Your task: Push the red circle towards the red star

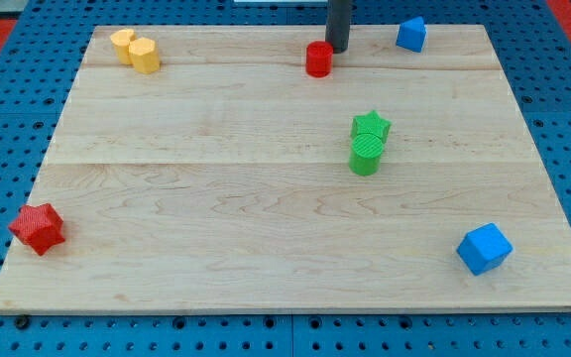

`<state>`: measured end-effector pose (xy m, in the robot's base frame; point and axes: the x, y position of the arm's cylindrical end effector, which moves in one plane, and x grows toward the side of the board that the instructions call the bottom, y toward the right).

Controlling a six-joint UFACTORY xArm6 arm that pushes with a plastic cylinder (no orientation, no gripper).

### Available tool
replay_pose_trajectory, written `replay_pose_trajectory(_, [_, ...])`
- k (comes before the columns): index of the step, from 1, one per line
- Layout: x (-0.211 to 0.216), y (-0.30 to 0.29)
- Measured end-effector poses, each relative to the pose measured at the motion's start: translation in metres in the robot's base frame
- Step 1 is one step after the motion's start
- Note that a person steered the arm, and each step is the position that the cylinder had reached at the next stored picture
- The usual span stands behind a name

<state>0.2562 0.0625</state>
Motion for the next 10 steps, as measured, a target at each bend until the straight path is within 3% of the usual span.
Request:
replay_pose_trajectory(3, [0.154,-0.263])
replay_pose_trajectory(4, [0.165,-0.284])
replay_pose_trajectory(5, [0.155,-0.268])
replay_pose_trajectory(7, [0.22,-0.265])
replay_pose_trajectory(8, [0.211,-0.22])
replay_pose_trajectory(10, [0.249,-0.237])
